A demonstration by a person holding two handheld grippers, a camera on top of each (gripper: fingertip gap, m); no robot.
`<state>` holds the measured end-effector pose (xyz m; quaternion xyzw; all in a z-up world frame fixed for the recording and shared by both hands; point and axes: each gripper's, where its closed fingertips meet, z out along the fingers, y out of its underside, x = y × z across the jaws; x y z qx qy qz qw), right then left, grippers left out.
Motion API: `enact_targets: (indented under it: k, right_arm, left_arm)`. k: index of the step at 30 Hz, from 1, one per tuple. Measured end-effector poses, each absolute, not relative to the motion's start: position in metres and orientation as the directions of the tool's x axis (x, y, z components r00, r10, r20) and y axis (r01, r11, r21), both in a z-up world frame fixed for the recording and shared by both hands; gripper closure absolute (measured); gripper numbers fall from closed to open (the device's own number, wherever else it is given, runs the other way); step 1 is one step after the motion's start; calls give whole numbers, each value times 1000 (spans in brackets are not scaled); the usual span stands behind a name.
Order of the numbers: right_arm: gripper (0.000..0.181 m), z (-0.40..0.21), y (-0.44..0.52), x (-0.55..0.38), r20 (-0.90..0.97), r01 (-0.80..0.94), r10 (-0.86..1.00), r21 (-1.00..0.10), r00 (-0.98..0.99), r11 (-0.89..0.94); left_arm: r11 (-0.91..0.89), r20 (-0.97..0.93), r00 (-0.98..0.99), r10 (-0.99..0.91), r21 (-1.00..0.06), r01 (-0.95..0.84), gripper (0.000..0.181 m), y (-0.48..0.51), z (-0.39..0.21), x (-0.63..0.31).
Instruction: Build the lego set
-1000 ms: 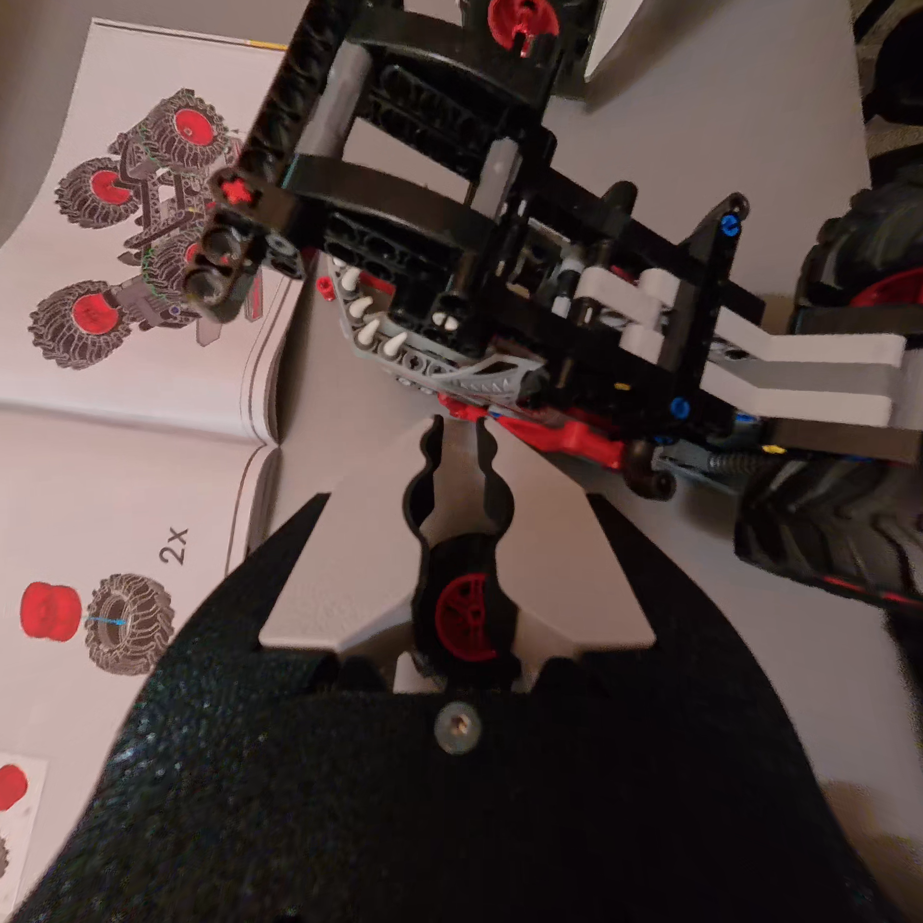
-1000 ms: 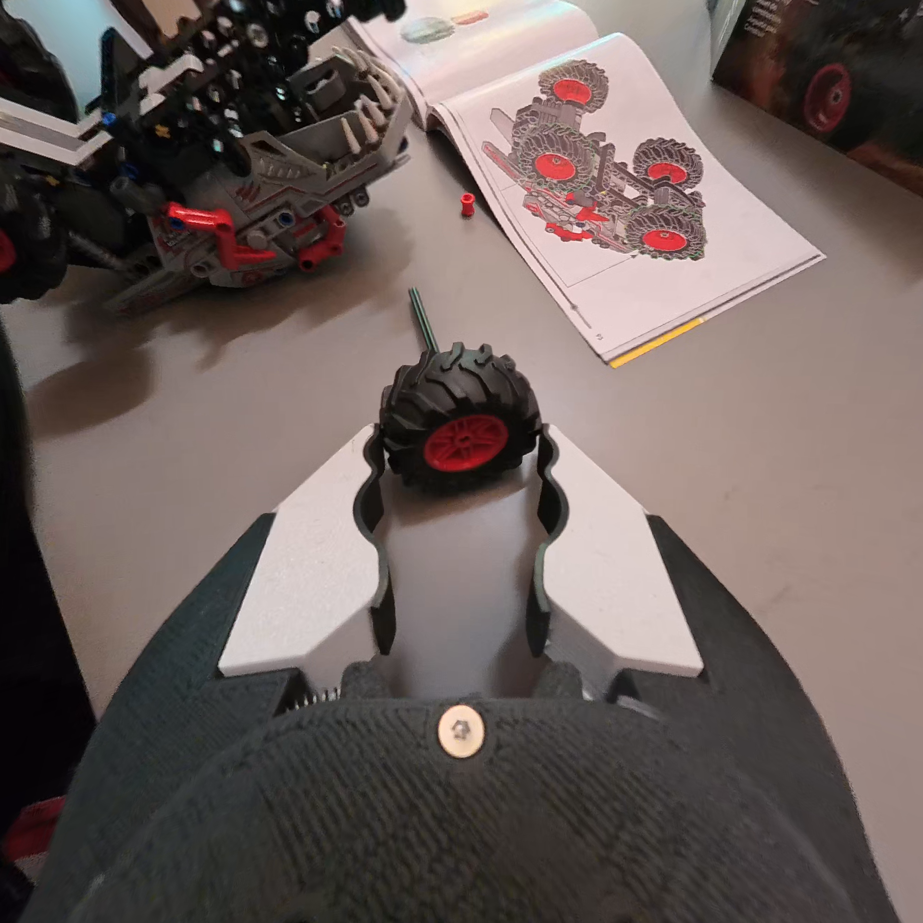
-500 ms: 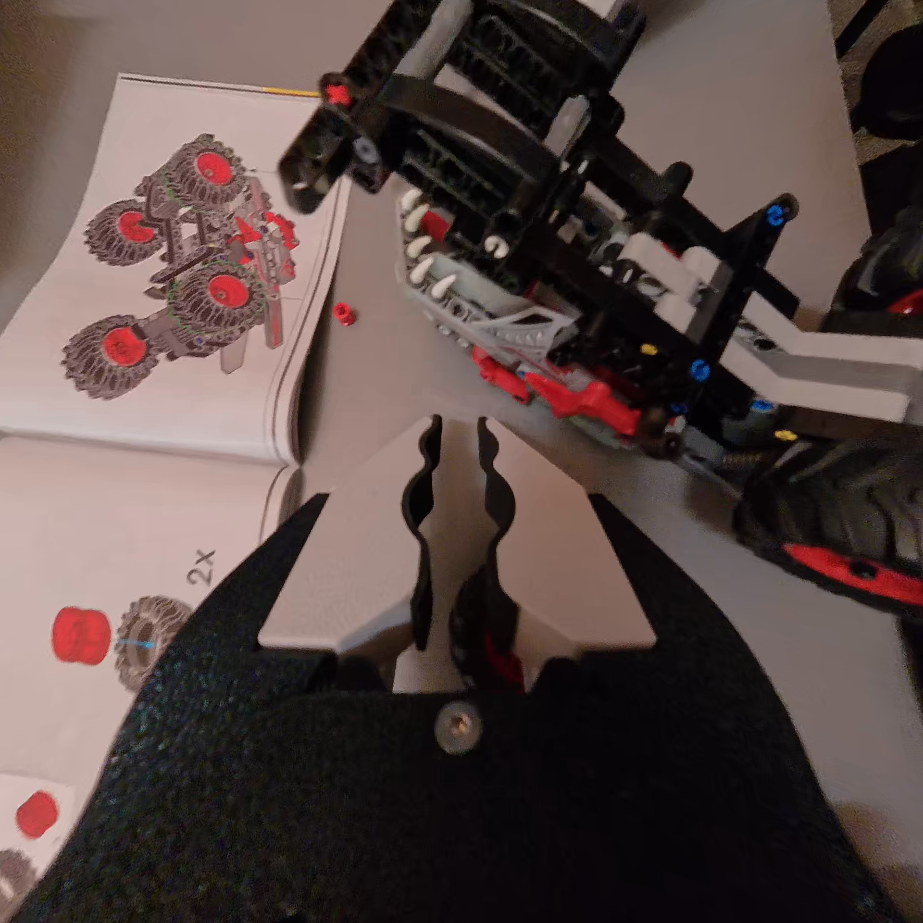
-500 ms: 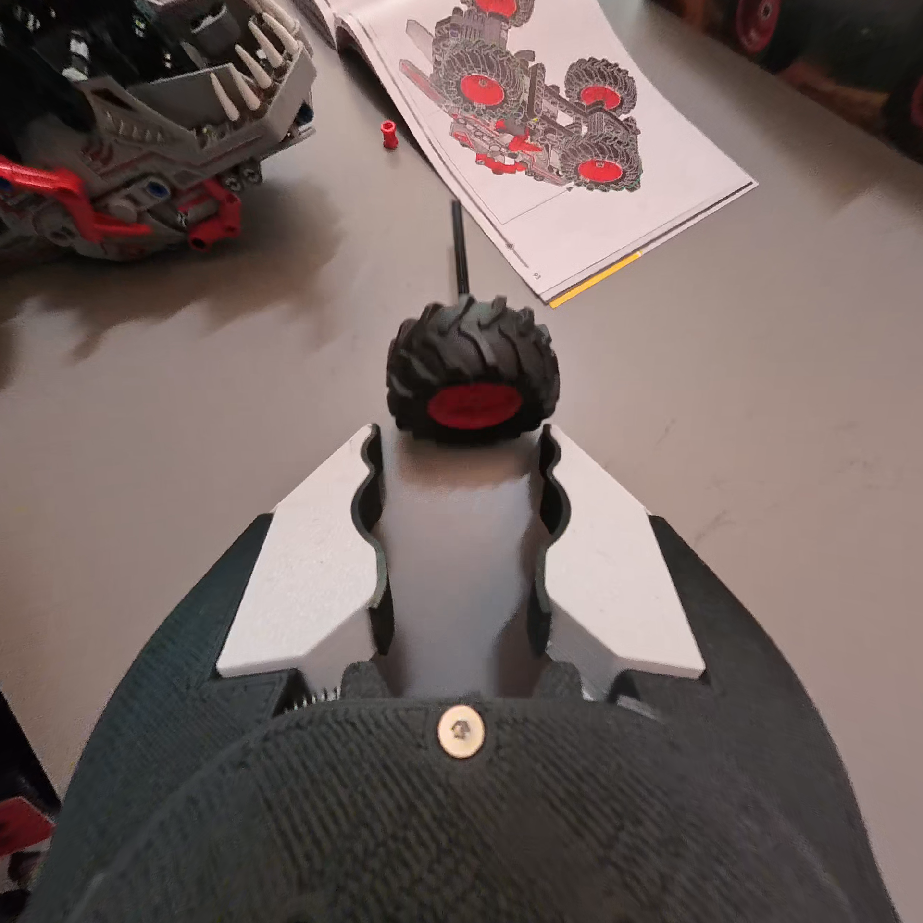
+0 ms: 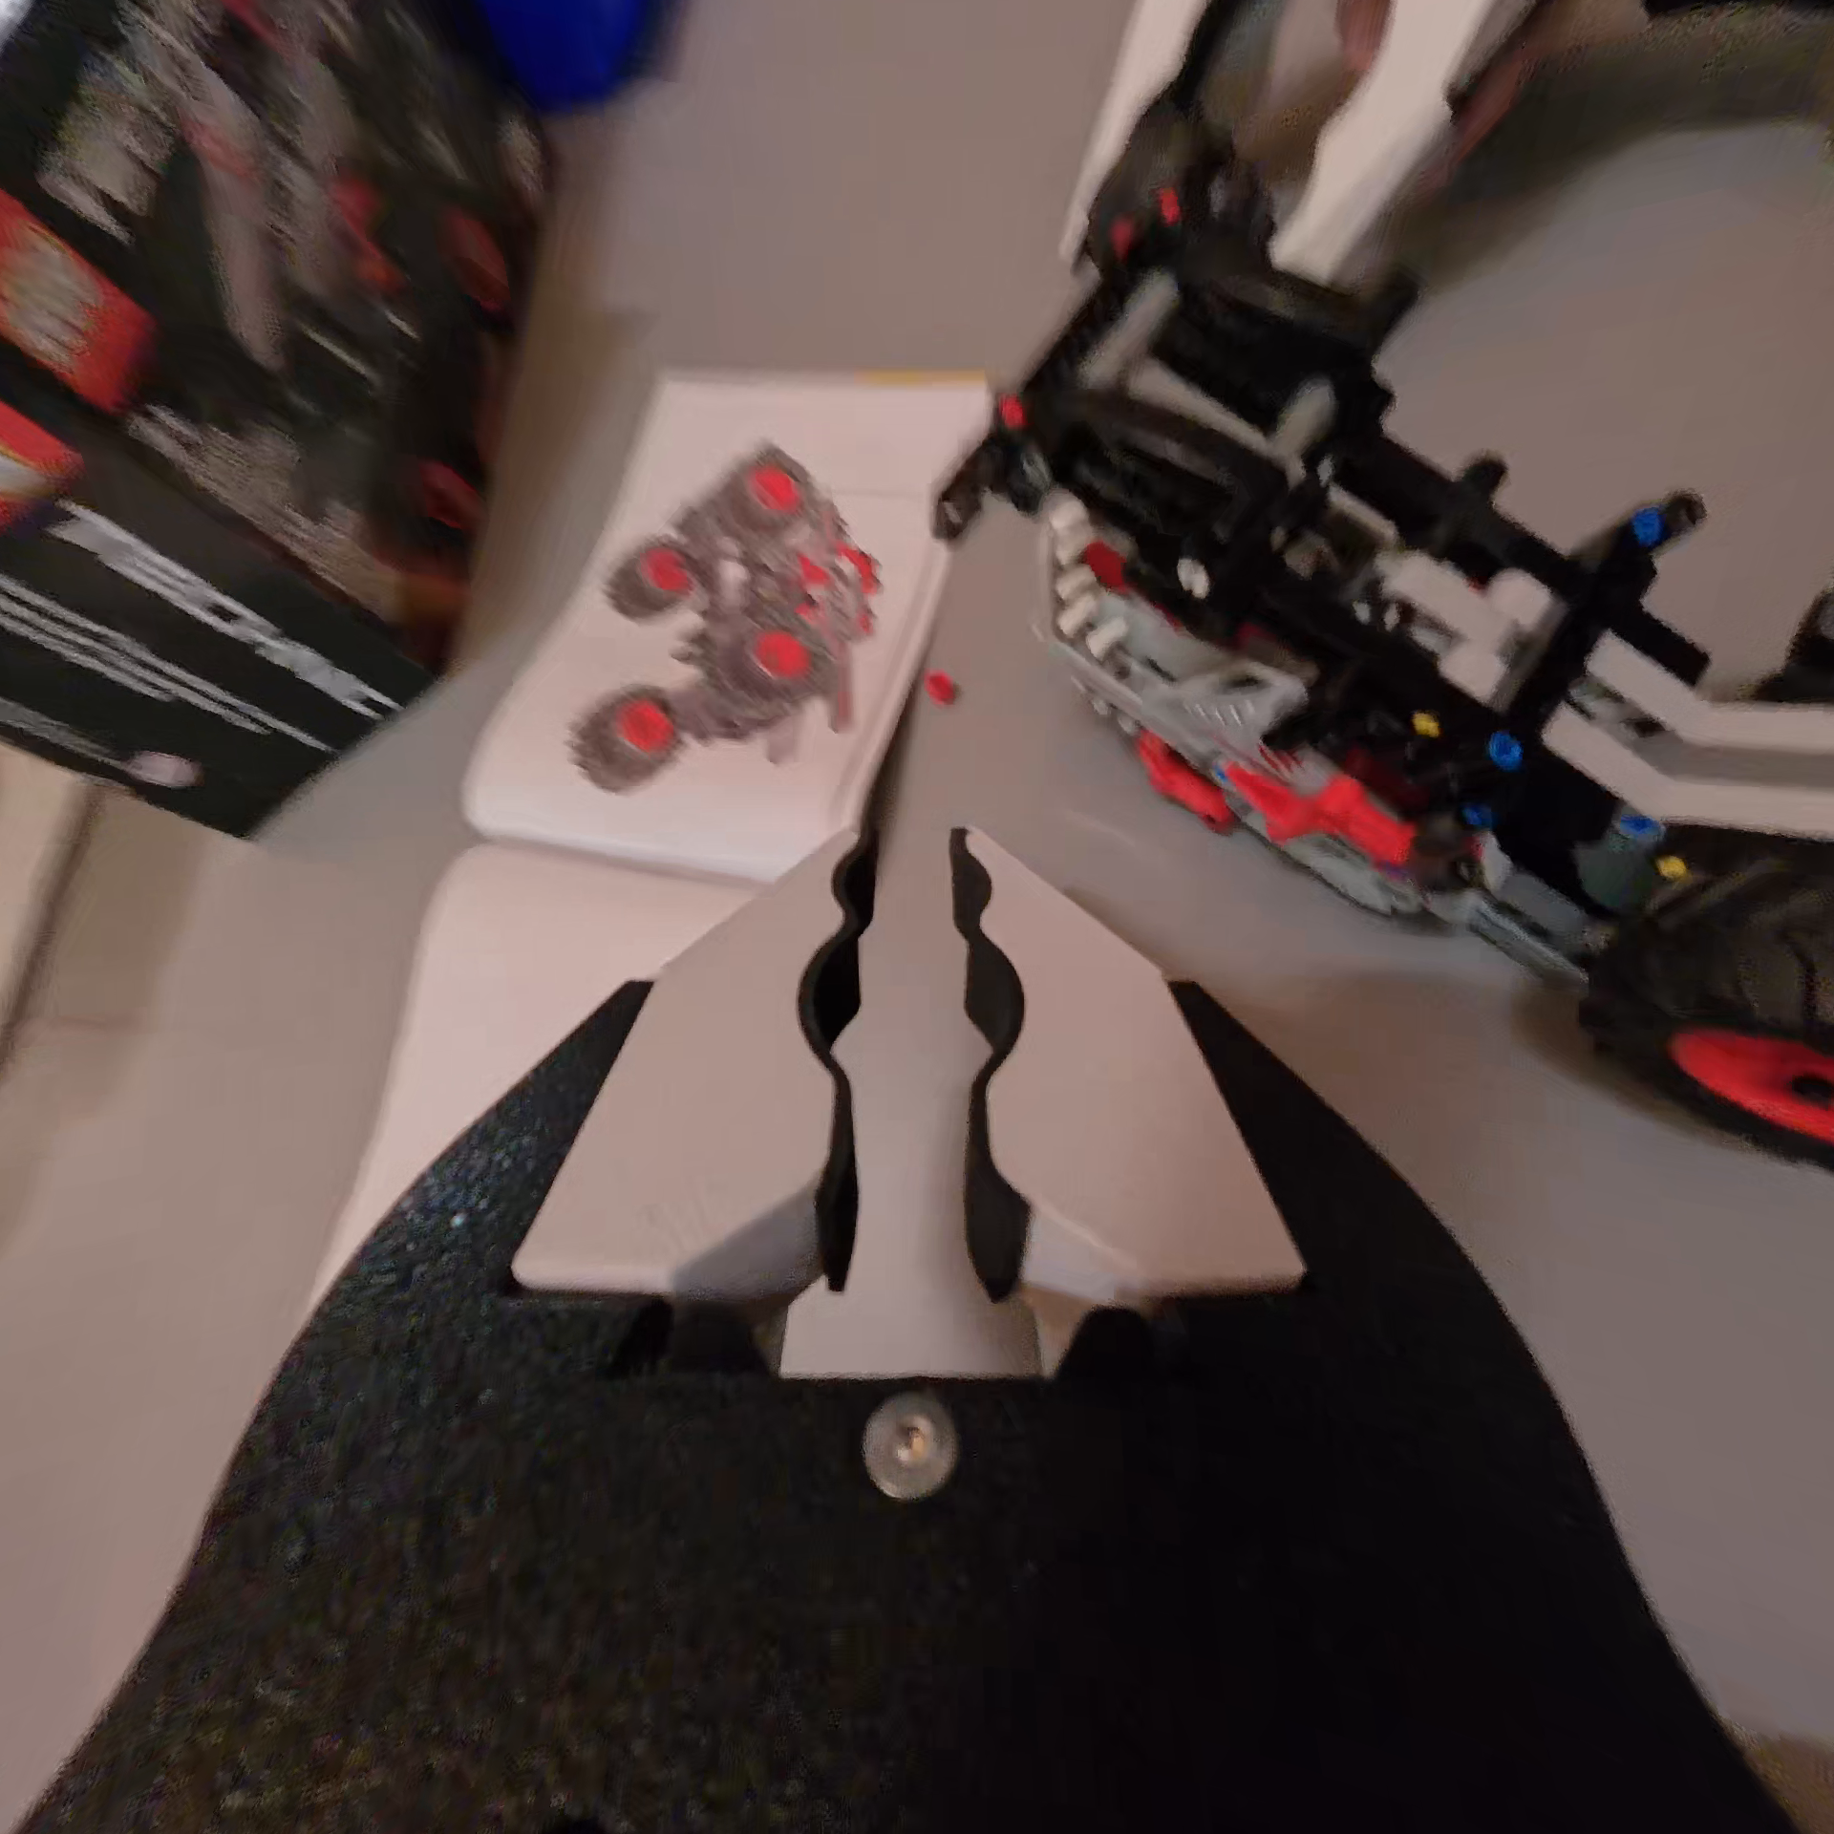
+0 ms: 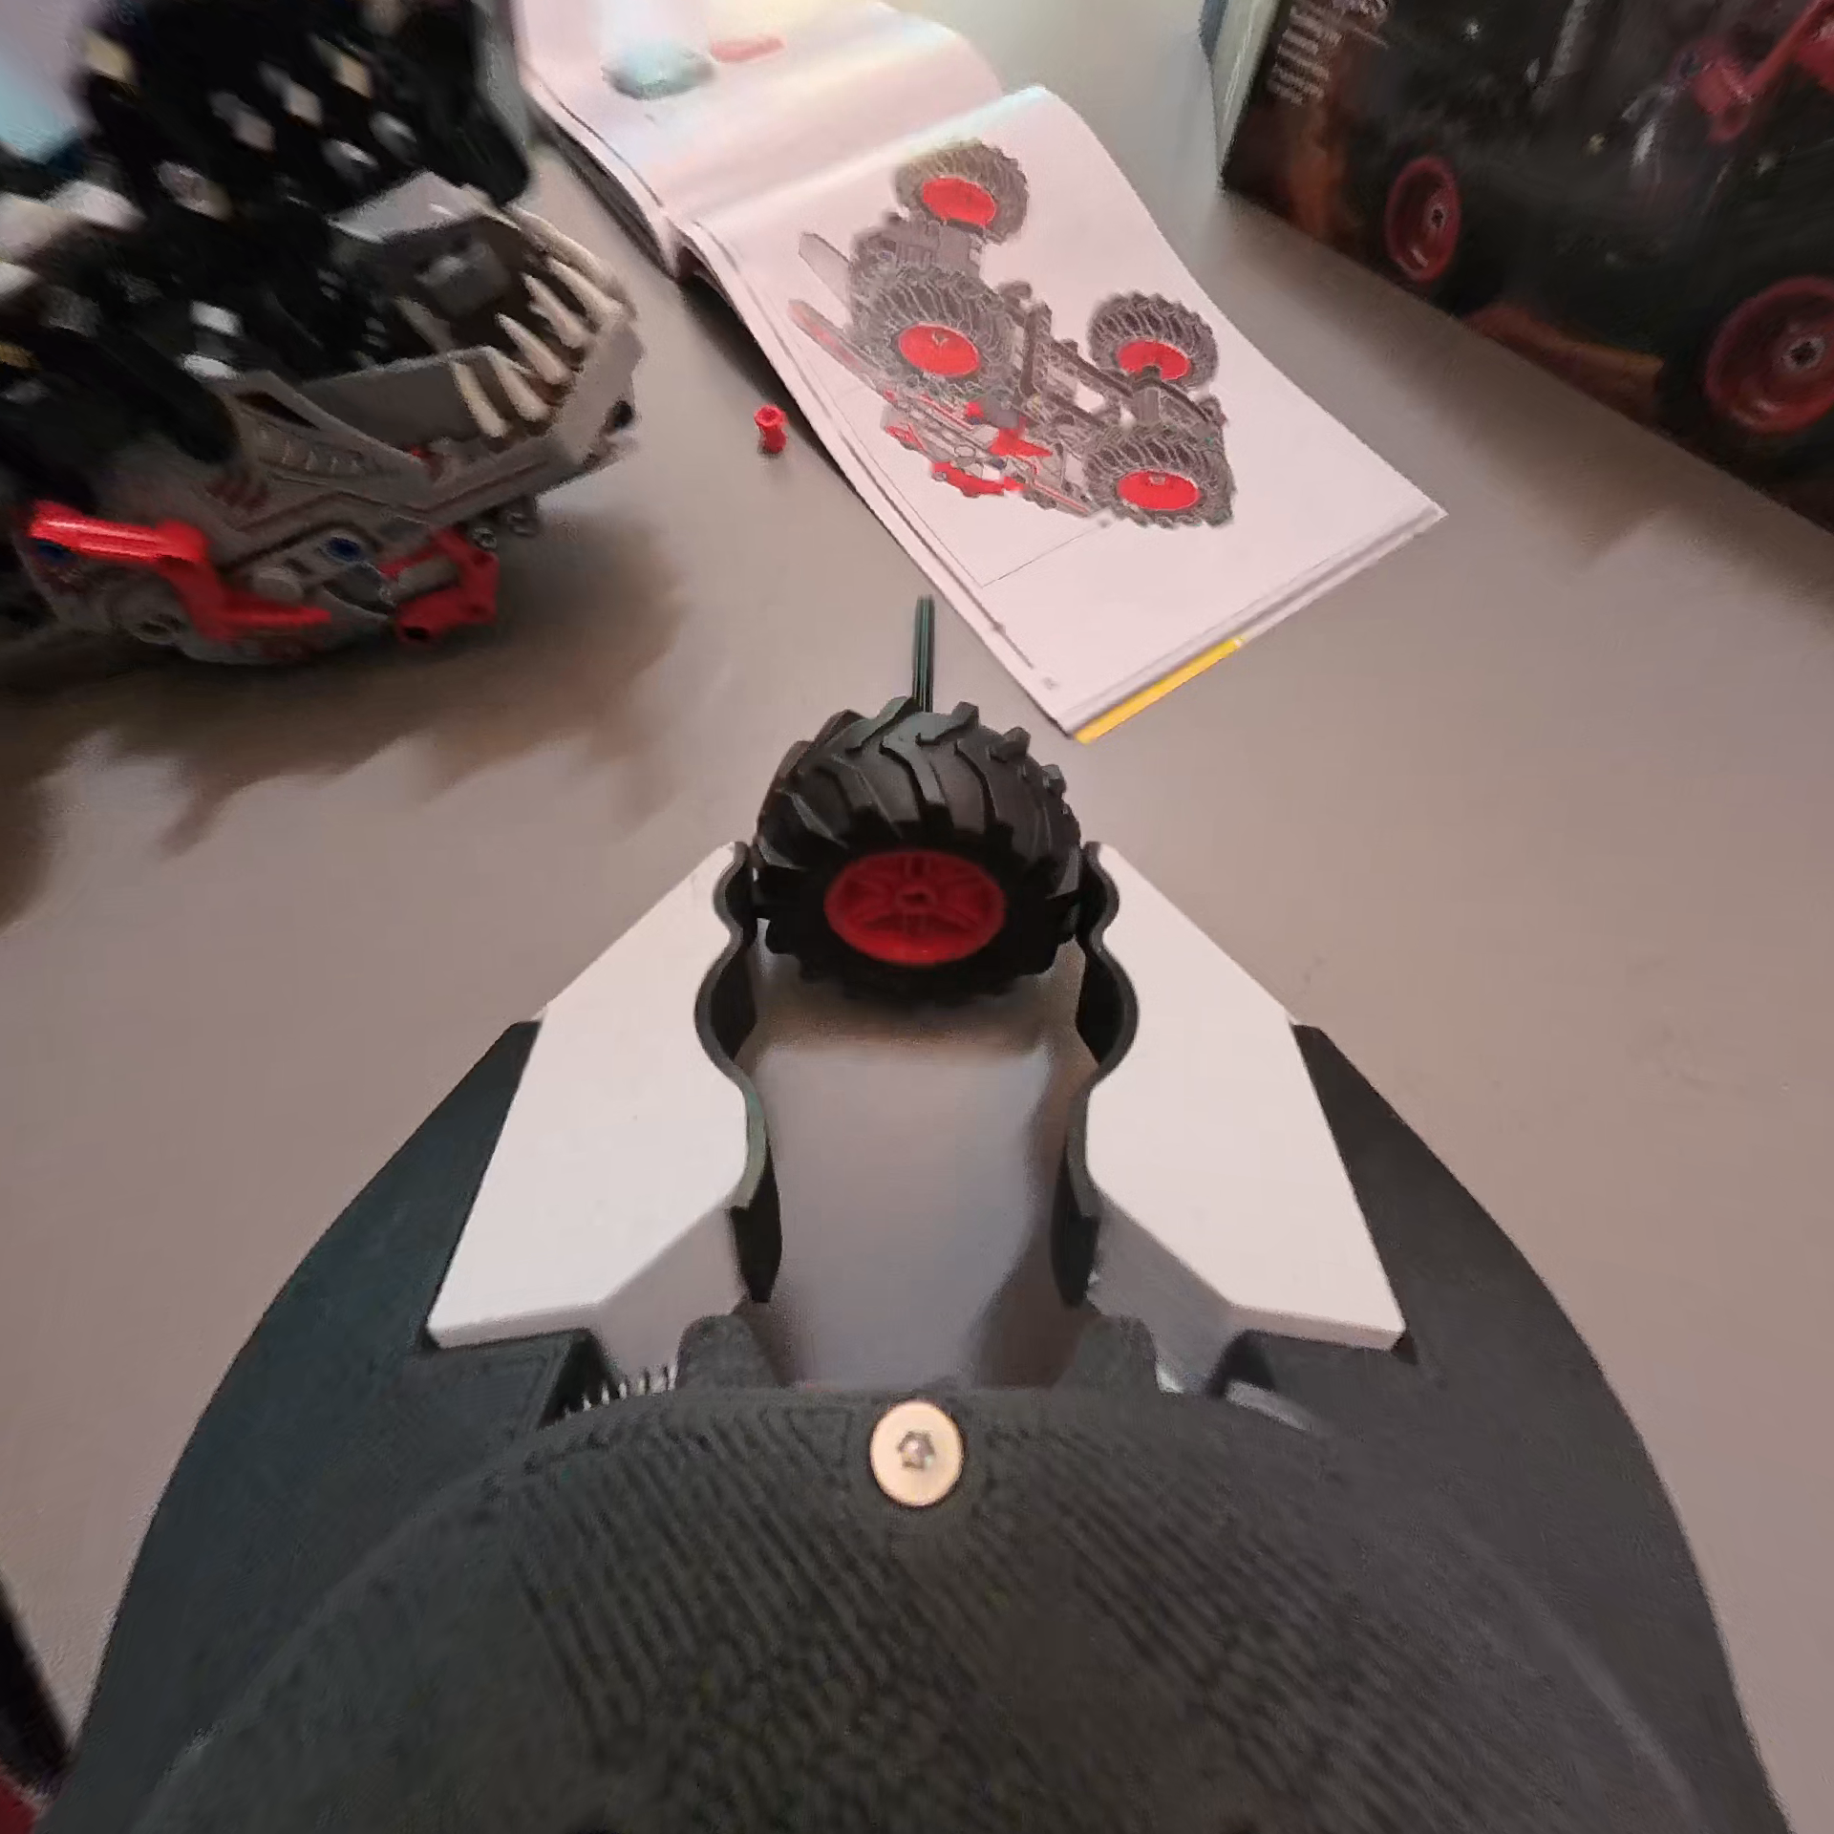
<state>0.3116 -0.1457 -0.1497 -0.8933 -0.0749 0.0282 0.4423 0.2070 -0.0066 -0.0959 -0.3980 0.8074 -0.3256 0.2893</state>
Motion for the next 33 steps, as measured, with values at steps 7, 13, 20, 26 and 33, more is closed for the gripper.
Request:
enact_targets:
  k: [7,13,20,26,33]
  right_arm:
    - [118,-35,-164,281,-230,-202,283,-971,931,-124]
    - [119,14,-173,251,-262,-313,367,-946,892,83]
    - [119,21,-178,237,-362,-457,444,-880,820,128]
    - [108,-2,-169,231,-245,-259,390,-966,888,-17]
    - [116,-25,-162,227,143,233,388,-953,911,-195]
  left_arm:
    - [694,-580,-529,-619,-720,-23,151,-98,18,223]
    - [861,-738,-564,-369,-500,92,146,-169,-1,253]
    - [890,-793,-509,-334,-444,107,180,-187,-4,263]
    - [919,-783,-553,-286,-387,74,181,-176,-18,256]
    - [945,-774,-594,-218,-319,69,181,-171,-32,250]
